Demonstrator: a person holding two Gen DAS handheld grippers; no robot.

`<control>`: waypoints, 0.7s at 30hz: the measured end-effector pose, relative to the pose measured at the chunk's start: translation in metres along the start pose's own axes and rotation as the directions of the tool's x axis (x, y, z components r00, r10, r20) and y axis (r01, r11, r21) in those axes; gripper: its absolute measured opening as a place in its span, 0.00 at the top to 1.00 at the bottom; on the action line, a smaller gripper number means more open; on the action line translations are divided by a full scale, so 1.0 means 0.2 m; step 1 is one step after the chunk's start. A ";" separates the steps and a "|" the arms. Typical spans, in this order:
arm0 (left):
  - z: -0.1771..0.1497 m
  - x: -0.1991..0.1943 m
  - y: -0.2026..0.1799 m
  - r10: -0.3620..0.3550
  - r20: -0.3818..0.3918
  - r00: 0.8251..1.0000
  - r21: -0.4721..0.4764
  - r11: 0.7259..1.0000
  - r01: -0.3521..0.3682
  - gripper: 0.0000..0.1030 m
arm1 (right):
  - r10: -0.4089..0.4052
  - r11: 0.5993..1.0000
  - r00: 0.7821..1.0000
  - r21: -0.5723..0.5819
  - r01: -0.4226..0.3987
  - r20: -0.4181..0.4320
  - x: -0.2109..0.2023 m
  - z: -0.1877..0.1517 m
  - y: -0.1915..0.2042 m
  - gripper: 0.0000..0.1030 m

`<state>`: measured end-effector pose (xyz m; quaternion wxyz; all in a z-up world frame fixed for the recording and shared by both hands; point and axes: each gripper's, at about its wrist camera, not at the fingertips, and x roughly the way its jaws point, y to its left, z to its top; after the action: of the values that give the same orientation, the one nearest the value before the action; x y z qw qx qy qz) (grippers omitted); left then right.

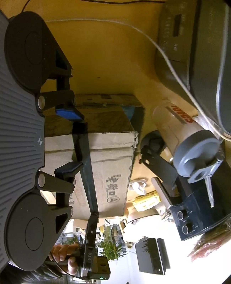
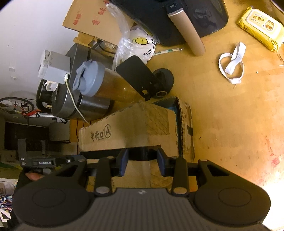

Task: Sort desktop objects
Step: 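Lift the printed box with both grippers and set it onto the open box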

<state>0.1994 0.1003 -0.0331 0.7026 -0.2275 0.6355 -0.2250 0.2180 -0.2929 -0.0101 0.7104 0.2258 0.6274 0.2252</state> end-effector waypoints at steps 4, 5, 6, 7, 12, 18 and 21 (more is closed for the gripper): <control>0.03 -0.01 -0.02 0.011 -0.006 1.000 0.008 1.000 -0.011 0.53 | 0.002 1.000 1.000 0.013 -0.002 0.006 0.00 0.02 0.00 0.70; 0.03 -0.01 -0.02 0.013 -0.007 1.000 0.014 1.000 -0.013 0.53 | 0.002 1.000 1.000 0.013 -0.002 0.009 0.00 0.02 0.00 0.70; 0.03 -0.01 -0.03 0.015 -0.007 1.000 0.018 1.000 -0.014 0.53 | 0.004 1.000 1.000 0.014 -0.004 0.011 -0.01 0.02 0.01 0.70; 0.03 -0.02 -0.03 0.016 -0.008 1.000 0.018 1.000 -0.016 0.53 | 0.008 1.000 1.000 0.018 -0.008 0.012 -0.01 0.02 0.01 0.70; 0.04 -0.06 -0.05 0.018 0.000 1.000 0.023 1.000 -0.018 0.53 | 0.021 1.000 1.000 0.018 -0.021 0.022 -0.04 0.04 0.02 0.70; 0.09 -0.07 -0.06 0.023 0.019 1.000 0.022 0.999 -0.024 0.53 | 0.018 1.000 0.999 0.015 -0.018 0.026 -0.02 0.06 0.03 0.70; 0.12 -0.07 -0.07 0.030 0.023 0.999 0.028 0.999 -0.030 0.53 | 0.014 1.000 0.999 0.016 -0.014 0.029 -0.01 0.07 0.02 0.70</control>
<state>0.2222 0.0992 -0.0119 0.7162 -0.2104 0.6277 -0.2209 0.2316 -0.2913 -0.0039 0.7160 0.2391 0.6172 0.2218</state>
